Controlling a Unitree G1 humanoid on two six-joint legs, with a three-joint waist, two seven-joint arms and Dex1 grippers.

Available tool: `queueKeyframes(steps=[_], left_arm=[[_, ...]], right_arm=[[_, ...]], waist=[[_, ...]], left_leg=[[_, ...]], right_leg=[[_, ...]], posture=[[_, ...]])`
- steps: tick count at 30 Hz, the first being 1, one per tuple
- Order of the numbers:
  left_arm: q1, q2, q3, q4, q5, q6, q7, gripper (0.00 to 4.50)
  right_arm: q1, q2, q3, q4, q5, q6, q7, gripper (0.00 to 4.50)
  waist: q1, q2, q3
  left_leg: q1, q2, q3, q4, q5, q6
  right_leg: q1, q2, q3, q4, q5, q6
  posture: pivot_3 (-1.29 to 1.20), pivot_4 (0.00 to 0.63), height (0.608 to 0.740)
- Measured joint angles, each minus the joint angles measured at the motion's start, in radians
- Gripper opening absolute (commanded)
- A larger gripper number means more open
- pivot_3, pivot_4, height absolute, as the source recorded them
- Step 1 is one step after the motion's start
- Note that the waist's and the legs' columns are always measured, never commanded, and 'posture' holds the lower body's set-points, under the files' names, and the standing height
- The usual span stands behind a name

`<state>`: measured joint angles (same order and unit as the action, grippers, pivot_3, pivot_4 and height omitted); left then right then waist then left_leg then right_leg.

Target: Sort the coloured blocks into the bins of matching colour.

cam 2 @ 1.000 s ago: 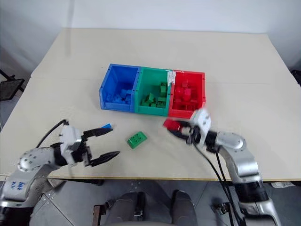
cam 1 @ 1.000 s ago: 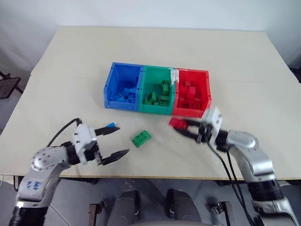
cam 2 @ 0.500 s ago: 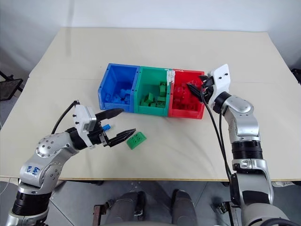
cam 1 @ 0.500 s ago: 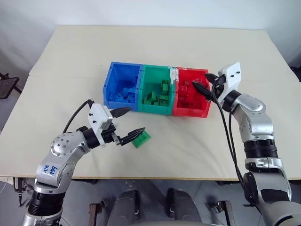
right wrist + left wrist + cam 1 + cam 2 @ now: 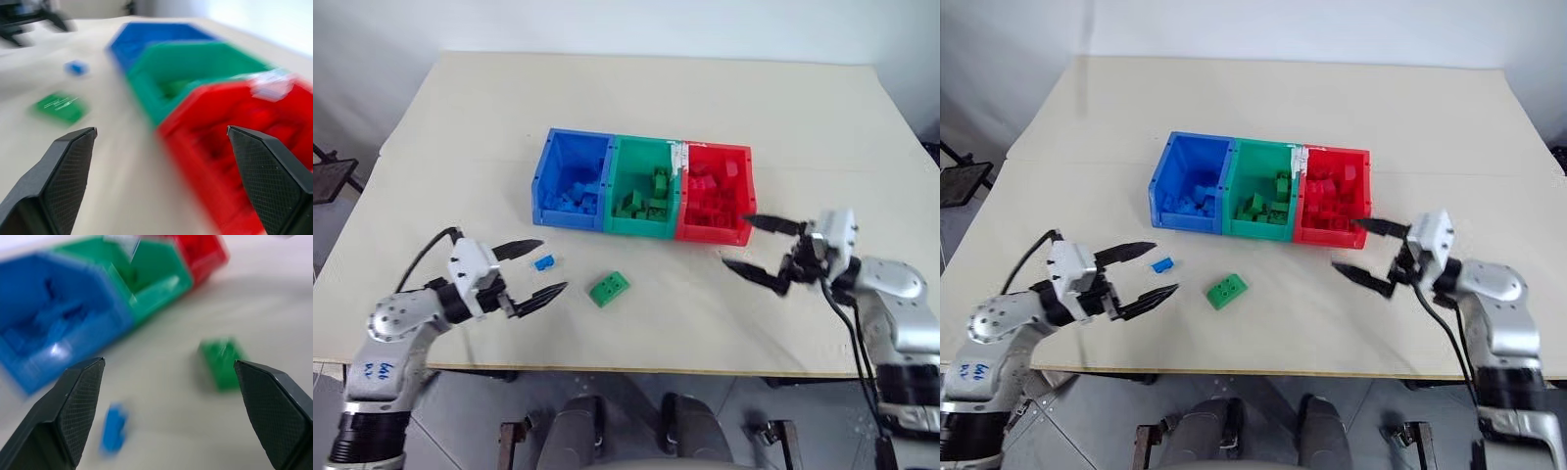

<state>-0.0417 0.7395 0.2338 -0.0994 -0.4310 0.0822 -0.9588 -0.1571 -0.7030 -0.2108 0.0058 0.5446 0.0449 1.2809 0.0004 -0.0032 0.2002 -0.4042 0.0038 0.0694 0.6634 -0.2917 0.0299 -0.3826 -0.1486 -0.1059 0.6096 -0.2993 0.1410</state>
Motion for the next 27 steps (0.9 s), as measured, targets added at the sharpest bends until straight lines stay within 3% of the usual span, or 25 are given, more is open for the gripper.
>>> queueKeyframes(steps=[5,13,19,27], left_arm=[[-0.016,0.068,0.074,0.151,-0.02,-0.048,-0.117,4.5],[-0.01,0.087,0.048,0.147,-0.017,-0.048,-0.197,4.5],[-0.01,-0.005,-0.133,-0.101,0.002,0.125,-0.082,4.5],[-0.084,-0.153,-0.315,-0.232,0.134,0.352,0.198,4.5]], right_arm=[[0.15,-0.066,-0.035,-0.046,0.033,-0.007,0.106,4.45],[0.155,-0.042,-0.038,-0.032,0.016,-0.108,0.103,4.45],[0.133,-0.026,-0.025,-0.047,0.014,-0.127,0.094,4.45],[0.109,0.009,0.042,-0.165,0.033,-0.079,0.048,4.45]], waist=[[-0.003,0.0,0.0],[0.0,0.0,0.0],[0.002,0.0,0.0],[0.002,0.0,0.0]], left_leg=[[0.001,0.0,0.001,0.0,-0.001,0.0],[0.002,0.0,0.0,0.0,-0.001,-0.001],[0.002,0.0,0.0,0.0,-0.001,-0.001],[0.002,0.0,0.0,0.001,0.0,-0.001]], right_leg=[[0.0,-0.001,0.001,-0.001,0.0,-0.001],[0.0,-0.002,0.002,-0.001,0.001,-0.001],[0.001,-0.002,0.001,0.001,0.001,-0.001],[0.002,-0.001,0.002,0.002,0.001,-0.001]], posture=[[0.0,0.15,0.74],[0.0,0.15,0.74],[0.0,0.15,0.74],[0.0,0.15,0.74]])
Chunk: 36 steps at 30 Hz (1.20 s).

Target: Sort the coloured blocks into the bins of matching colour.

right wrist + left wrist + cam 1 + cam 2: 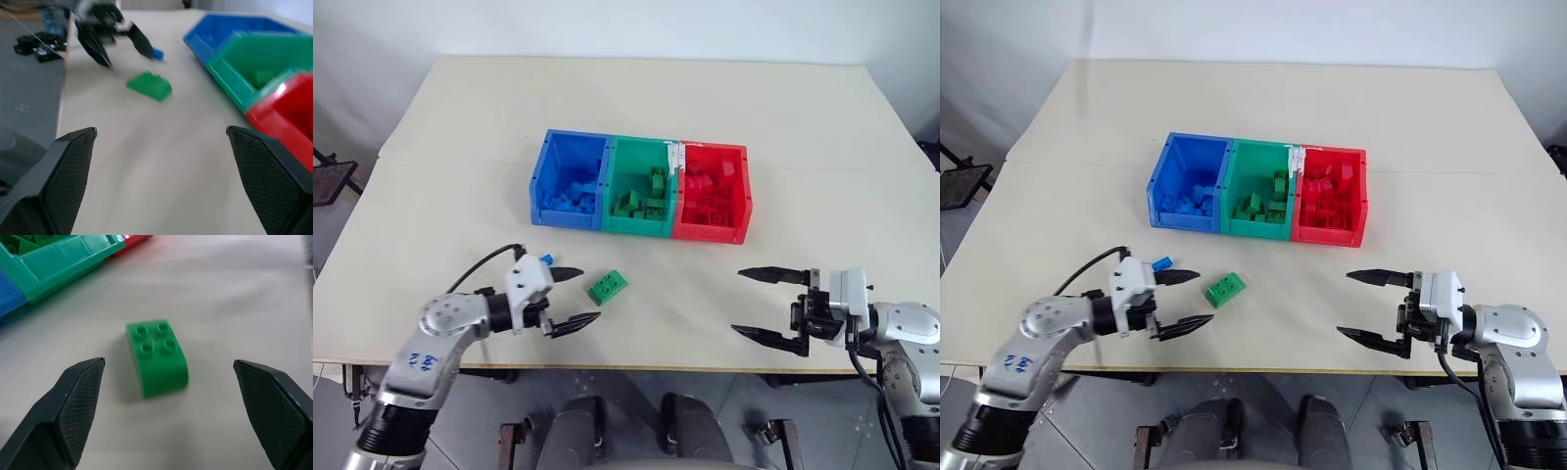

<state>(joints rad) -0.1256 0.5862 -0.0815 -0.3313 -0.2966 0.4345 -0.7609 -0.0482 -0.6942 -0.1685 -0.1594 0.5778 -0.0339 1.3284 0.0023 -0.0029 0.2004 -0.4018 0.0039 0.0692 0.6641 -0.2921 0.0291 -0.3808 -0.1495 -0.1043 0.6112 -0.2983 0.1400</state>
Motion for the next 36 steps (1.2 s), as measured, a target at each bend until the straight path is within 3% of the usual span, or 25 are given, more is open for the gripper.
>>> queueKeyframes(steps=[3,6,14,15,19,24,30,34,36], left_arm=[[-0.012,-0.03,-0.064,-0.01,0.043,0.065,0.061,4.5],[-0.035,-0.035,-0.081,-0.022,0.065,0.111,0.099,3.94],[-0.069,-0.035,-0.083,-0.004,0.08,0.126,0.125,1.53],[-0.074,-0.04,-0.085,0.003,0.08,0.122,0.121,1.46],[-0.128,-0.093,-0.087,0.078,0.073,0.087,0.106,1.46],[-0.314,-0.185,-0.059,0.163,0.06,0.062,0.121,1.46],[-0.594,-0.308,-0.066,0.397,0.107,-0.042,0.162,1.46],[-0.699,-0.351,-0.089,0.581,0.166,-0.123,0.184,1.46],[-0.727,-0.36,-0.092,0.648,0.189,-0.156,0.194,2.19]], right_arm=[[-0.02,0.005,0.021,-0.031,0.003,0.017,-0.009,4.45],[-0.018,0.005,0.033,-0.036,0.003,0.031,-0.009,4.5],[0.008,-0.005,0.03,-0.024,-0.003,0.032,0.0,4.5],[0.008,-0.005,0.028,-0.024,-0.004,0.032,-0.005,4.5],[0.006,0.01,-0.017,-0.028,0.009,0.044,-0.084,4.5],[0.02,0.065,-0.095,-0.036,0.039,0.081,-0.233,4.5],[0.043,0.091,-0.179,-0.037,0.043,0.1,-0.364,4.5],[0.072,0.101,-0.197,-0.046,0.042,0.102,-0.409,4.5],[0.088,0.108,-0.198,-0.064,0.042,0.102,-0.422,4.5]], waist=[[0.004,0.0,0.0],[0.012,0.0,0.0],[0.021,0.0,0.0],[0.022,0.0,0.0],[0.029,0.0,0.0],[0.035,0.0,0.0],[0.044,0.0,0.0],[0.043,0.0,0.0],[0.042,0.0,0.0]], left_leg=[[0.0,0.0,-0.001,0.0,0.0,0.0],[0.0,0.0,-0.001,0.0,0.0,0.0],[0.002,0.0,-0.001,0.001,0.0,0.0],[0.002,0.0,-0.001,0.001,0.0,0.0],[0.001,-0.001,-0.001,0.001,0.0,0.0],[-0.001,-0.002,-0.002,0.002,0.001,0.001],[-0.001,-0.004,0.0,0.002,0.002,0.003],[-0.001,-0.006,0.001,0.002,0.002,0.003],[-0.001,-0.006,0.001,0.002,0.002,0.003]], right_leg=[[0.0,0.0,0.0,0.0,0.0,0.0],[0.001,0.0,0.0,-0.001,0.0,0.0],[0.002,0.0,0.0,-0.004,0.0,0.0],[0.002,0.0,0.0,-0.004,0.0,0.0],[0.002,-0.001,0.0,-0.005,0.0,0.0],[0.003,0.0,-0.001,-0.003,0.0,0.0],[0.003,0.0,-0.001,-0.004,0.001,0.002],[0.003,0.001,-0.002,-0.004,0.001,0.002],[0.003,0.001,-0.002,-0.004,0.001,0.002]], posture=[[0.0,0.15,0.74],[0.0,0.15,0.74],[0.0,0.15,0.74],[0.0,0.15,0.74],[0.0,0.15,0.74],[0.0,0.15,0.74],[0.0,0.15,0.74],[0.0,0.15,0.74],[0.0,0.15,0.74]])
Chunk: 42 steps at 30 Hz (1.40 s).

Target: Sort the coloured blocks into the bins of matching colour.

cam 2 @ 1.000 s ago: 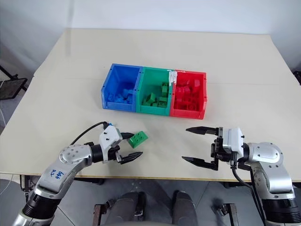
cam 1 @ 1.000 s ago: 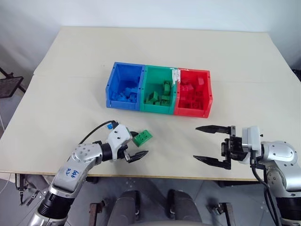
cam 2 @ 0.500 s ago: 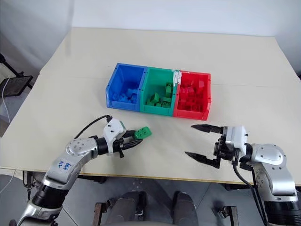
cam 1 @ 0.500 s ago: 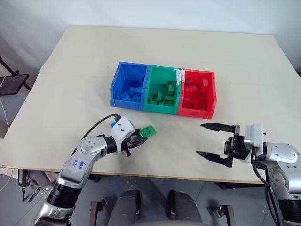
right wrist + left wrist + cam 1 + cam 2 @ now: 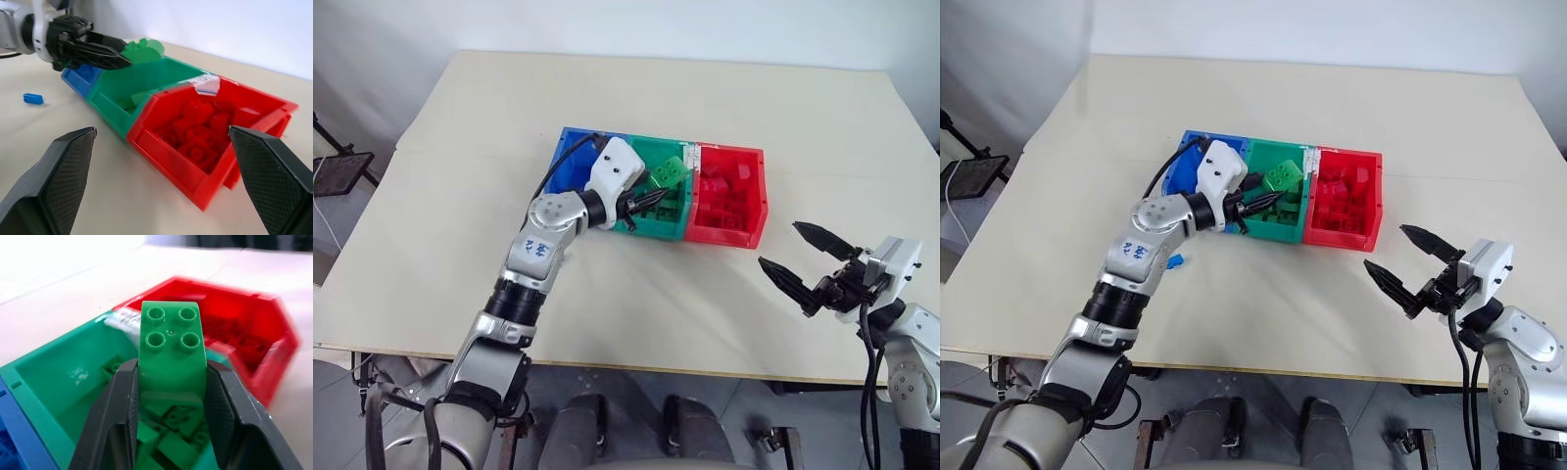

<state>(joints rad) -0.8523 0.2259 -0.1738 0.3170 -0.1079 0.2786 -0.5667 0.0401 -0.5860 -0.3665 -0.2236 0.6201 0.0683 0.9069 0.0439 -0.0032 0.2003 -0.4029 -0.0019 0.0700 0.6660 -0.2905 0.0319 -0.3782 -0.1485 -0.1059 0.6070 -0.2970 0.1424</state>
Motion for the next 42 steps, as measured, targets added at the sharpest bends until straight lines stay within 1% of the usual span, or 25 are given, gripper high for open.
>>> queueKeyframes(steps=[4,7,8,12,14,16,17,18,20,23,25,28,31,33,35,37,38,42], left_arm=[[-0.007,-0.009,0.0,0.042,0.014,-0.035,-0.006,3.42],[0.006,-0.005,0.004,0.032,0.012,-0.051,-0.031,4.37],[0.023,0.005,0.006,0.01,0.01,-0.06,-0.047,4.44],[0.148,0.091,0.05,-0.131,-0.053,-0.103,-0.151,4.44],[0.205,0.137,0.077,-0.193,-0.085,-0.111,-0.196,4.44],[0.287,0.216,0.115,-0.253,-0.114,-0.145,-0.257,4.44],[0.336,0.254,0.147,-0.276,-0.133,-0.17,-0.289,4.44],[0.422,0.304,0.202,-0.301,-0.167,-0.199,-0.329,4.44],[0.557,0.364,0.309,-0.313,-0.223,-0.214,-0.372,4.44],[0.67,0.419,0.436,-0.335,-0.291,-0.188,-0.381,4.44],[0.719,0.442,0.513,-0.357,-0.335,-0.178,-0.384,4.44],[0.819,0.477,0.628,-0.345,-0.377,-0.152,-0.389,4.44],[0.903,0.494,0.679,-0.333,-0.384,-0.156,-0.41,4.44],[0.973,0.507,0.71,-0.31,-0.376,-0.186,-0.434,4.44],[1.021,0.508,0.724,-0.289,-0.364,-0.21,-0.442,4.44],[1.03,0.507,0.723,-0.287,-0.359,-0.226,-0.445,4.44],[1.029,0.506,0.72,-0.296,-0.359,-0.228,-0.441,4.44],[0.99,0.484,0.648,-0.353,-0.352,-0.219,-0.41,4.44]], right_arm=[[0.016,0.01,0.0,-0.032,0.0,0.0,-0.02,4.5],[0.016,0.011,0.001,-0.045,0.0,0.0,-0.027,4.5],[0.014,0.011,0.003,-0.047,0.001,0.0,-0.026,4.5],[-0.006,0.01,0.015,-0.041,0.0,0.0,0.005,4.5],[-0.024,0.006,0.029,-0.036,-0.002,-0.001,0.028,4.5],[-0.042,0.0,0.054,-0.03,-0.005,-0.004,0.066,4.5],[-0.053,-0.003,0.068,-0.02,-0.008,-0.005,0.087,4.5],[-0.069,-0.009,0.093,-0.008,-0.014,-0.008,0.117,4.5],[-0.082,-0.021,0.127,0.013,-0.028,-0.018,0.167,4.5],[-0.113,-0.027,0.162,0.047,-0.045,-0.033,0.223,4.5],[-0.146,-0.027,0.184,0.069,-0.05,-0.046,0.26,4.5],[-0.171,-0.036,0.204,0.114,-0.058,-0.061,0.311,4.5],[-0.192,-0.039,0.214,0.157,-0.073,-0.08,0.349,4.5],[-0.206,-0.042,0.224,0.172,-0.082,-0.094,0.373,4.5],[-0.21,-0.049,0.227,0.198,-0.087,-0.106,0.391,4.5],[-0.219,-0.049,0.23,0.209,-0.091,-0.111,0.397,4.5],[-0.224,-0.049,0.23,0.212,-0.092,-0.111,0.398,4.5],[-0.223,-0.049,0.231,0.211,-0.092,-0.111,0.403,4.5]], waist=[[0.0,0.0,0.0],[0.0,0.0,0.0],[-0.002,0.0,0.0],[-0.022,0.0,0.0],[-0.024,0.0,0.0],[-0.03,0.0,0.0],[-0.033,0.0,0.0],[-0.042,0.0,0.0],[-0.046,0.0,0.0],[-0.039,0.0,0.0],[-0.031,0.0,0.0],[-0.034,0.0,0.0],[-0.032,0.0,0.0],[-0.04,0.0,0.0],[-0.044,0.0,0.0],[-0.042,0.0,0.0],[-0.042,0.0,0.0],[-0.043,0.0,0.0]], left_leg=[[0.0,0.001,0.0,0.0,0.0,0.0],[0.0,0.002,0.0,0.0,0.0,0.0],[0.0,0.002,0.0,0.0,0.0,0.0],[0.0,0.004,0.0,0.0,0.0,0.0],[0.0,0.004,-0.001,0.0,0.001,0.0],[0.001,0.004,-0.001,0.0,0.001,-0.001],[0.001,0.005,-0.001,0.0,0.001,-0.001],[0.002,0.005,-0.001,0.0,0.0,-0.001],[0.001,0.006,-0.002,0.0,0.0,-0.001],[0.001,0.005,-0.004,0.0,0.0,0.0],[0.001,0.004,-0.004,0.0,-0.001,0.0],[0.001,0.004,-0.004,-0.001,-0.001,0.0],[0.001,0.004,-0.004,-0.001,-0.002,-0.001],[0.001,0.005,-0.003,-0.002,-0.003,-0.002],[0.001,0.005,-0.003,-0.002,-0.003,-0.002],[0.001,0.005,-0.004,-0.002,-0.004,-0.003],[0.001,0.005,-0.004,-0.002,-0.006,-0.007],[0.001,0.005,-0.003,-0.002,-0.006,-0.007]], right_leg=[[0.0,0.0,0.0,0.0,0.0,0.001],[0.0,0.0,0.0,0.0,0.0,0.001],[0.0,0.0,0.0,0.0,0.0,0.001],[0.0,0.0,0.0,0.0,0.0,0.001],[0.0,0.0,0.0,0.001,0.0,0.001],[0.0,0.0,0.001,0.002,0.0,0.0],[0.0,0.0,0.001,0.002,0.0,0.0],[0.0,0.0,0.001,0.002,0.0,0.0],[0.0,0.0,0.001,0.002,0.0,0.0],[0.0,-0.002,0.0,0.001,0.0,0.0],[0.001,-0.003,0.0,-0.001,0.0,0.0],[0.001,-0.003,0.0,0.0,0.0,0.0],[0.0,-0.003,0.0,0.0,0.0,0.0],[0.0,-0.003,0.0,0.0,0.0,0.0],[-0.001,-0.003,-0.001,-0.001,0.0,0.0],[-0.001,-0.003,-0.001,-0.002,0.0,0.0],[-0.001,-0.004,0.0,-0.003,0.0,-0.001],[-0.001,-0.004,0.0,-0.002,0.0,-0.001]], posture=[[0.0,0.15,0.74],[0.0,0.15,0.74],[0.0,0.15,0.74],[0.0,0.15,0.74],[0.0,0.15,0.74],[0.0,0.15,0.74],[0.0,0.15,0.74],[0.0,0.15,0.74],[0.0,0.15,0.74],[0.0,0.15,0.74],[0.0,0.15,0.74],[0.0,0.15,0.74],[0.0,0.15,0.74],[0.0,0.15,0.74],[0.0,0.15,0.74],[0.0,0.15,0.74],[0.0,0.15,0.74],[0.0,0.15,0.74]])
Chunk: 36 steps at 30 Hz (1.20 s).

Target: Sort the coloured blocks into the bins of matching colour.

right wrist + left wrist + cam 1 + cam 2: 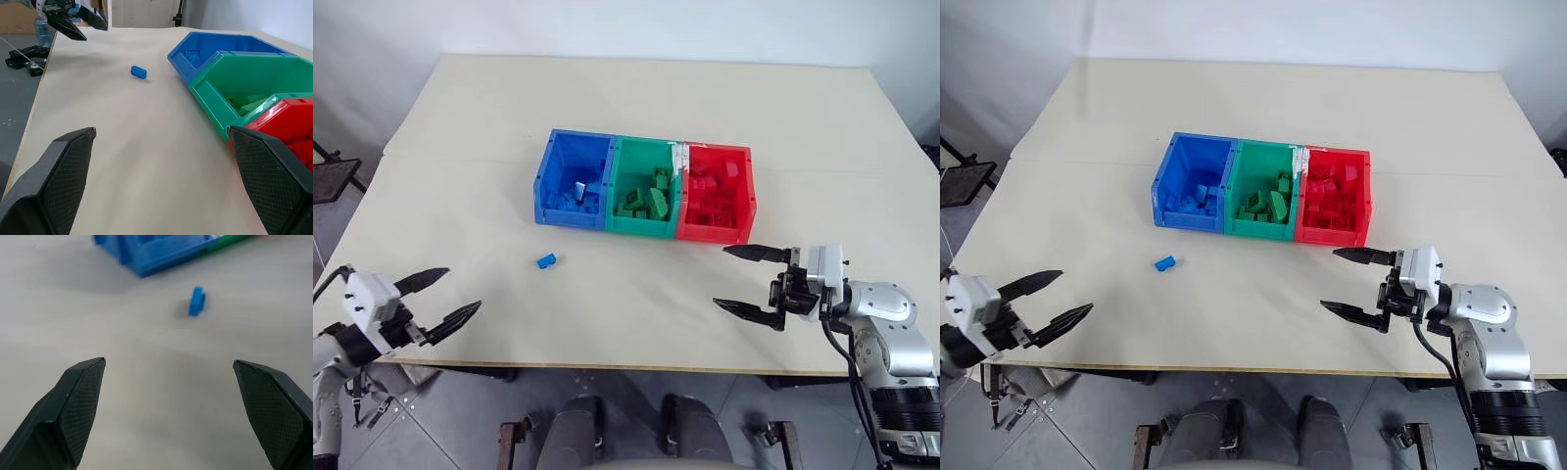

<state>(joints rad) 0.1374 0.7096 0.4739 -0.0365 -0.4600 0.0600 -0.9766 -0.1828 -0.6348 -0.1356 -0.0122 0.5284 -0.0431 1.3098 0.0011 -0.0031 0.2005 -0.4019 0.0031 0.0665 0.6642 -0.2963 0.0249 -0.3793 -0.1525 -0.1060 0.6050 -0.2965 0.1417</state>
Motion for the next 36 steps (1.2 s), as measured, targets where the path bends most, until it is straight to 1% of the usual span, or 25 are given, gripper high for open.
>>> queueKeyframes(steps=[3,4,6,10,13,14,18,24,28,30,32,36], left_arm=[[-0.058,-0.011,-0.09,-0.035,0.021,0.032,0.032,4.44],[-0.093,-0.021,-0.119,-0.034,0.03,0.043,0.045,4.44],[-0.162,-0.037,-0.177,-0.026,0.068,0.051,0.08,4.44],[-0.276,-0.054,-0.263,0.065,0.156,0.046,0.137,4.44],[-0.348,-0.071,-0.327,0.166,0.215,0.026,0.155,3.84],[-0.36,-0.072,-0.34,0.189,0.228,0.023,0.154,3.58],[-0.406,-0.076,-0.384,0.238,0.24,-0.012,0.128,2.23],[-0.421,-0.076,-0.414,0.255,0.241,-0.027,0.107,0.37],[-0.421,-0.079,-0.411,0.255,0.229,-0.024,0.101,0.35],[-0.424,-0.113,-0.393,0.252,0.206,0.004,0.12,0.35],[-0.458,-0.161,-0.373,0.243,0.173,0.059,0.167,0.35],[-0.585,-0.202,-0.367,0.161,0.13,0.147,0.211,0.35]], right_arm=[[0.006,-0.005,0.0,-0.004,0.0,0.0,0.003,4.5],[0.012,-0.01,-0.002,-0.007,0.0,0.0,0.004,4.5],[0.025,-0.018,0.0,-0.022,0.0,0.0,0.006,4.5],[0.051,-0.024,-0.003,-0.047,0.0,0.001,-0.001,4.5],[0.071,-0.03,-0.008,-0.074,0.001,0.003,-0.017,4.5],[0.076,-0.034,-0.01,-0.08,0.001,0.004,-0.02,4.5],[0.092,-0.041,-0.029,-0.105,0.002,0.006,-0.043,4.5],[0.125,-0.041,-0.031,-0.135,0.002,0.008,-0.076,4.5],[0.136,-0.041,-0.04,-0.146,0.002,0.008,-0.1,4.5],[0.153,-0.041,-0.058,-0.154,0.005,0.008,-0.122,4.5],[0.16,-0.04,-0.082,-0.162,0.011,0.014,-0.157,4.5],[0.164,-0.023,-0.157,-0.195,0.034,0.037,-0.257,4.5]], waist=[[-0.002,0.0,0.0],[-0.001,0.0,0.0],[0.001,0.0,0.0],[-0.002,0.0,0.0],[-0.001,0.0,0.0],[-0.002,0.0,0.0],[0.001,0.0,0.0],[0.004,0.0,0.0],[0.003,0.0,0.0],[0.007,0.0,0.0],[0.014,0.0,0.0],[0.028,0.0,0.0]], left_leg=[[0.0,0.0,0.0,0.0,0.001,0.0],[0.0,0.0,0.001,0.0,0.003,0.004],[0.0,0.0,0.0,0.0,0.003,0.005],[0.0,0.0,0.002,0.0,0.003,0.005],[0.0,0.0,0.002,0.0,0.003,0.005],[0.0,0.0,0.002,0.0,0.003,0.005],[0.001,0.0,0.002,0.0,0.004,0.005],[0.003,0.0,0.002,0.0,0.004,0.005],[0.004,0.0,0.002,0.0,0.004,0.004],[0.004,0.0,0.002,0.0,0.004,0.004],[0.002,0.0,0.001,0.001,0.004,0.005],[0.0,-0.001,0.0,0.001,0.005,0.006]], right_leg=[[0.0,0.001,0.0,0.004,0.0,0.0],[0.0,0.001,0.0,0.005,0.0,0.0],[0.0,0.002,-0.001,0.005,0.0,0.0],[0.0,0.003,0.0,0.005,0.0,0.0],[0.0,0.003,-0.001,0.005,0.0,0.0],[0.0,0.003,-0.001,0.005,0.0,0.0],[0.0,0.002,0.0,0.005,0.0,0.0],[0.002,0.001,0.001,0.005,0.0,0.0],[0.002,0.001,0.001,0.004,0.0,0.0],[0.002,0.001,0.001,0.004,0.0,0.0],[0.001,0.001,0.0,0.005,0.0,0.0],[0.001,0.001,-0.001,0.005,0.001,0.001]], posture=[[0.0,0.15,0.74],[0.0,0.15,0.74],[0.0,0.15,0.74],[0.0,0.15,0.74],[0.0,0.15,0.74],[0.0,0.15,0.74],[0.0,0.15,0.74],[0.0,0.15,0.74],[0.0,0.15,0.74],[0.0,0.15,0.74],[0.0,0.15,0.74],[0.0,0.15,0.74]])
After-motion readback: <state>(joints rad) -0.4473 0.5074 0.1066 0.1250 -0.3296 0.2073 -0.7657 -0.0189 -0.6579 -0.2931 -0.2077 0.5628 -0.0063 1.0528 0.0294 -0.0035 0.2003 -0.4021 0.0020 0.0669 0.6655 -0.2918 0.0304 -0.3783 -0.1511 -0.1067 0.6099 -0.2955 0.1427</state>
